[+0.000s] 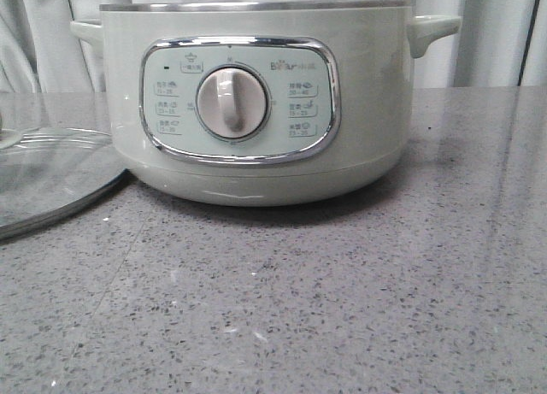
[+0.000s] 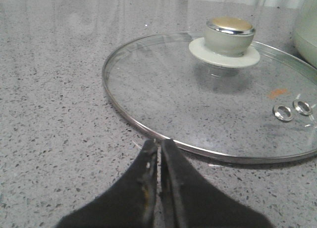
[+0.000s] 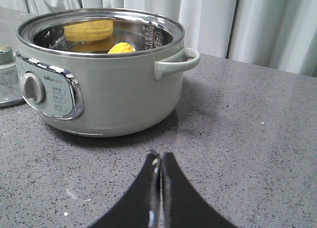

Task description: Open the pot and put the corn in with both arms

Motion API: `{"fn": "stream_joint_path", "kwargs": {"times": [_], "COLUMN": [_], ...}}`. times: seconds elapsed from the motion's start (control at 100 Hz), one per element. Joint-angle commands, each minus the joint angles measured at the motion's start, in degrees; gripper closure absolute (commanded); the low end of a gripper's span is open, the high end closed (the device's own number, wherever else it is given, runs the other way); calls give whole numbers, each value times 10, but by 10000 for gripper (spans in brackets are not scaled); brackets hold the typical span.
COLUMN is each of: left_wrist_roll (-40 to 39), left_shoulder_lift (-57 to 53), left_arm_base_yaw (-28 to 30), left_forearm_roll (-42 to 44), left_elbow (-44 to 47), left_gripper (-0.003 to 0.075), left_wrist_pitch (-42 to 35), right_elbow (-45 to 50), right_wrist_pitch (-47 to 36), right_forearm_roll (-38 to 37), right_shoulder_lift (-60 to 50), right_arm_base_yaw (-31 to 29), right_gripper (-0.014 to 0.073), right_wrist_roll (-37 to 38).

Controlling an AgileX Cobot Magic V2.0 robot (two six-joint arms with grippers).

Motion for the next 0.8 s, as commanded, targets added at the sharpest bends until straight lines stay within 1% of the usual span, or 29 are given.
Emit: {"fn": "stream_joint_path", "kwargs": {"times": [0.0,0.67,0.79], "left_wrist_roll": [-8,-8,-8], "left_shoulder_lift": [-17,-17,-17], "left_arm_base_yaw": [-5,-5,-5], "left_forearm_roll": [2,2,2], "left_elbow": [13,13,13], "left_gripper": [741,741,741], "left_wrist_pitch": [-23,-23,-23], "right_elbow": [-14,-14,8], "right_wrist_pitch": [-44,-44,-58], "right_forearm_roll": [-7,-7,-7], "right_shoulder_lift": [6,6,6], "right_arm_base_yaw": [-1,-1,-1], "right_gripper": [664,664,664], "right_wrist_roll": [0,0,0]}}
